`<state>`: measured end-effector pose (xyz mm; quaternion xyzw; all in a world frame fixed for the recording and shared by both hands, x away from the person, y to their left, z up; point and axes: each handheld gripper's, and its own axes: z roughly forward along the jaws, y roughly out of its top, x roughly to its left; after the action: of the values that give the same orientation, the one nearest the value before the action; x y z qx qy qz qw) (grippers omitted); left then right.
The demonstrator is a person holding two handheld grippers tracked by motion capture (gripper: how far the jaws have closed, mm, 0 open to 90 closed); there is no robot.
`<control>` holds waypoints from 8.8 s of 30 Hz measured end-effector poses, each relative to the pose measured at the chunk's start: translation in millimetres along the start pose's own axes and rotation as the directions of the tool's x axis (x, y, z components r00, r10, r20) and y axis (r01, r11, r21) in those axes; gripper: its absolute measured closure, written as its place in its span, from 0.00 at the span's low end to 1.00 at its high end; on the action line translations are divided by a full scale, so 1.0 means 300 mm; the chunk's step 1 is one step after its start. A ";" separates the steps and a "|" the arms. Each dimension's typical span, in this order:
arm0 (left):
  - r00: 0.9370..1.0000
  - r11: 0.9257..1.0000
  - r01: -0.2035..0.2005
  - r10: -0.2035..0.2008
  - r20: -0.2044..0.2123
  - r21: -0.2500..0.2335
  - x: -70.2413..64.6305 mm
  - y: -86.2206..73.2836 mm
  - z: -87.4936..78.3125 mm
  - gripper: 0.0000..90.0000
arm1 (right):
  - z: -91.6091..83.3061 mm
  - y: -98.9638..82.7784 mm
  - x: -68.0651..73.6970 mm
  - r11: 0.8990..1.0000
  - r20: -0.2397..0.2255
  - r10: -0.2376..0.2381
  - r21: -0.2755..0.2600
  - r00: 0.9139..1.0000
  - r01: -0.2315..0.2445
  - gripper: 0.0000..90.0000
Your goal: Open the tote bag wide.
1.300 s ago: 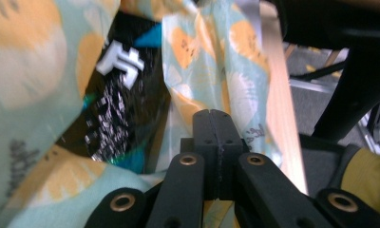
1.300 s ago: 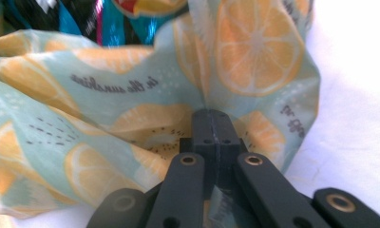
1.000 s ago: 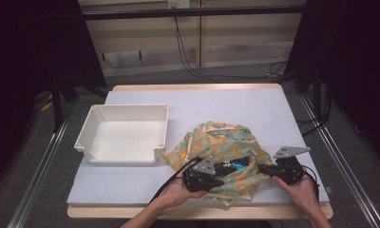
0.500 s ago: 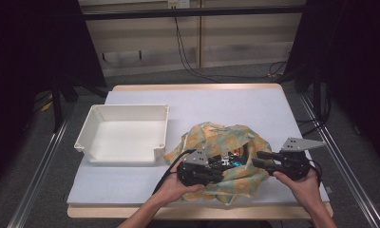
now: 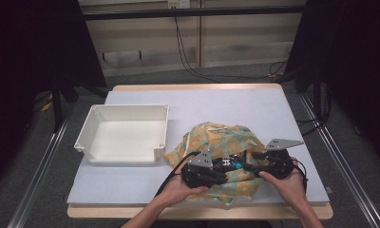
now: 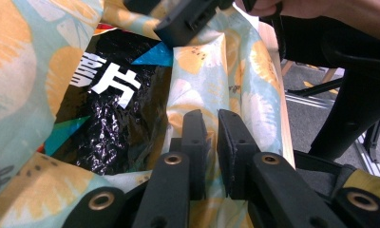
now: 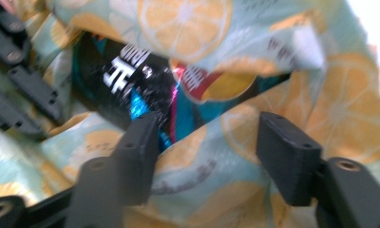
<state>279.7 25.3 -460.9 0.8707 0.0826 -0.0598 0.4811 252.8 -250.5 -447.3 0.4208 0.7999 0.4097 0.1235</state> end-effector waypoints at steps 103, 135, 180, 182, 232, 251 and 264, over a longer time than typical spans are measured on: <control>0.997 1.000 0.006 -0.008 -0.076 -0.023 0.050 0.099 0.040 0.68 | 0.122 0.119 -0.309 0.986 0.093 0.082 -0.152 0.992 -0.068 0.79; 0.979 0.962 -0.148 0.176 -0.106 0.231 0.079 0.237 0.267 0.60 | -0.046 0.019 -0.210 0.971 0.055 0.091 -0.225 0.994 -0.076 0.58; 0.982 0.982 -0.159 0.168 -0.082 0.106 0.035 0.246 0.164 1.00 | -0.019 0.027 -0.189 0.980 0.048 0.048 -0.193 0.998 -0.038 0.55; 0.983 0.984 -0.164 0.169 -0.067 0.071 0.025 0.247 0.140 1.00 | -0.015 0.030 -0.189 0.980 0.051 0.046 -0.194 0.998 -0.035 0.57; 1.000 0.962 -0.023 0.025 0.005 -0.272 0.127 0.389 -0.092 1.00 | 0.057 0.072 -0.188 0.980 0.005 0.041 -0.197 0.999 -0.040 1.00; 1.000 0.952 -0.016 0.009 -0.027 -0.306 0.150 0.487 -0.103 1.00 | 0.018 0.082 -0.160 0.974 0.008 0.017 -0.228 1.000 -0.014 1.00; 1.000 0.933 -0.009 0.000 -0.024 -0.359 0.163 0.532 -0.149 1.00 | 0.030 0.091 -0.145 0.974 -0.001 0.009 -0.224 1.000 -0.009 1.00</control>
<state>360.7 -16.2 -314.0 0.7692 0.0958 -0.0323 0.6310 300.0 -270.8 -438.6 0.4076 0.7467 0.4979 0.1683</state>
